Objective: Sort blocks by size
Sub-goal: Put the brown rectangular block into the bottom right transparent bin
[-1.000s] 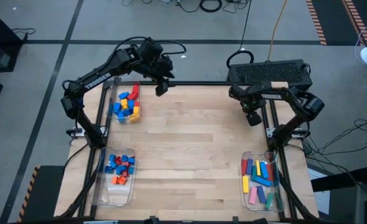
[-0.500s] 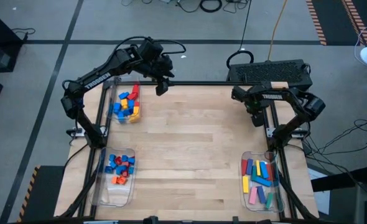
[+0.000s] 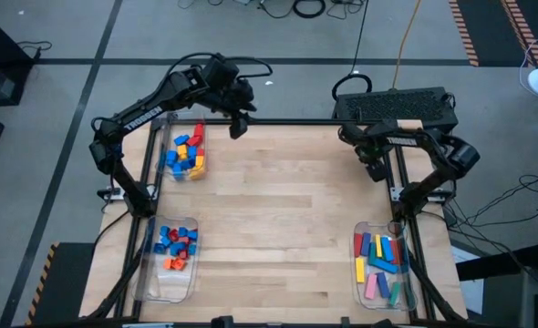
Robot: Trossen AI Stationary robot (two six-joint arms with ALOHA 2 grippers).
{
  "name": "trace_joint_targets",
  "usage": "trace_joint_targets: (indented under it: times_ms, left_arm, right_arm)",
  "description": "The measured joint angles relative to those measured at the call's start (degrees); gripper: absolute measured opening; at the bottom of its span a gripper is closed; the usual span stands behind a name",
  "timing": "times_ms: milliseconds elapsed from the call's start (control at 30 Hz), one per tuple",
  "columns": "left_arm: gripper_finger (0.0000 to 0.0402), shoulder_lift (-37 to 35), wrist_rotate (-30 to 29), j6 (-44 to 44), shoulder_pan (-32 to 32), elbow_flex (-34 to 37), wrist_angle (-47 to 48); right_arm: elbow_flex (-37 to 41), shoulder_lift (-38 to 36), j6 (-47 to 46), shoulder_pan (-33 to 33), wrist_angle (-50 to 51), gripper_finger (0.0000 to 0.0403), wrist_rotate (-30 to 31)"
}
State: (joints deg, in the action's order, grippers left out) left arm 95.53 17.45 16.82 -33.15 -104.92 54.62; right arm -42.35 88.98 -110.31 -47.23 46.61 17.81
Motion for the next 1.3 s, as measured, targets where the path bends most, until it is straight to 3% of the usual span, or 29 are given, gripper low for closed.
trace_joint_targets:
  times_ms: [300,433,800,967,1033,1133,1300]
  left_arm:
    - [0.0208,0.0,-0.2,0.0,-0.2,0.0,-1.2]
    - [0.0208,0.4,-0.3,0.0,-0.4,0.0,-2.2]
    - [0.0208,1.9,-0.4,0.0,-0.6,0.0,-1.4]
    - [0.0208,1.9,-0.4,0.0,-0.7,0.0,-1.9]
    - [0.0208,1.9,-0.4,0.0,-1.0,0.0,-2.4]
    - [0.0208,1.9,-0.4,0.0,-1.2,0.0,-3.3]
    - [0.0208,1.9,-0.5,-0.5,-2.1,0.0,-4.2]
  right_arm:
    - [0.0,-7.1,-11.6,-0.1,9.8,0.0154,8.9]
    - [0.4,-7.3,-10.0,-1.6,10.5,0.0139,10.6]
    - [5.4,-3.7,-9.5,-2.3,2.0,0.0107,6.5]
    - [5.2,-4.5,-0.2,-1.8,-2.4,0.0107,3.5]
    - [3.9,-4.8,3.5,0.2,-4.6,0.0106,-2.5]
    - [1.4,-5.5,5.8,3.8,-4.0,0.0106,-6.5]
    - [-2.3,-6.0,4.4,9.5,-2.7,0.0106,-5.7]
